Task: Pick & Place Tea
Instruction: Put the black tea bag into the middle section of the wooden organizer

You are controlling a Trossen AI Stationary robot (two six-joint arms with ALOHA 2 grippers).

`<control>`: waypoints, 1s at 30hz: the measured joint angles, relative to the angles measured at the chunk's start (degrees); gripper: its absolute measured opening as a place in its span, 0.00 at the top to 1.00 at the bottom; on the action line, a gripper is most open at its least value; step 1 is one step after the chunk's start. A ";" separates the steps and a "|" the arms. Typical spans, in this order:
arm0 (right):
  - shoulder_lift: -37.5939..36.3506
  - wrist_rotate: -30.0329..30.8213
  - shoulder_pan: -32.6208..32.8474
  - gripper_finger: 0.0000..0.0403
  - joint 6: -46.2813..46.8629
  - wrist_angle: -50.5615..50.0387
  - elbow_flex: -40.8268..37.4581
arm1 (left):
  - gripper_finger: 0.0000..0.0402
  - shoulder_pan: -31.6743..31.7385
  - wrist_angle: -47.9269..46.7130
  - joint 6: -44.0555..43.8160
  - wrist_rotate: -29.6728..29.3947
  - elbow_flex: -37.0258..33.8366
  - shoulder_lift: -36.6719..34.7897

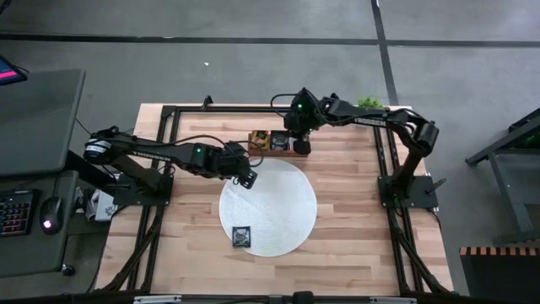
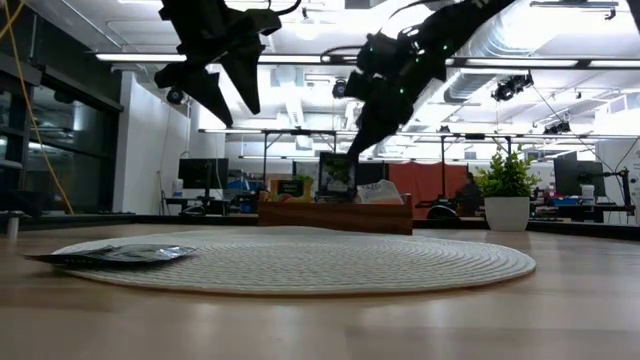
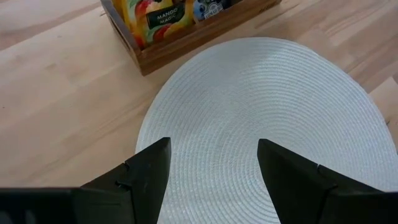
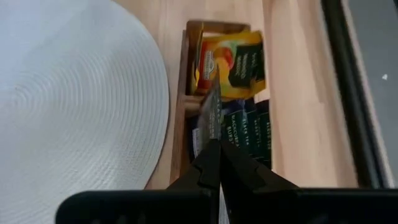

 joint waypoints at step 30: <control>6.13 0.00 -2.03 0.91 4.95 3.48 0.00 | 0.41 0.00 -0.57 -0.07 0.20 0.00 0.02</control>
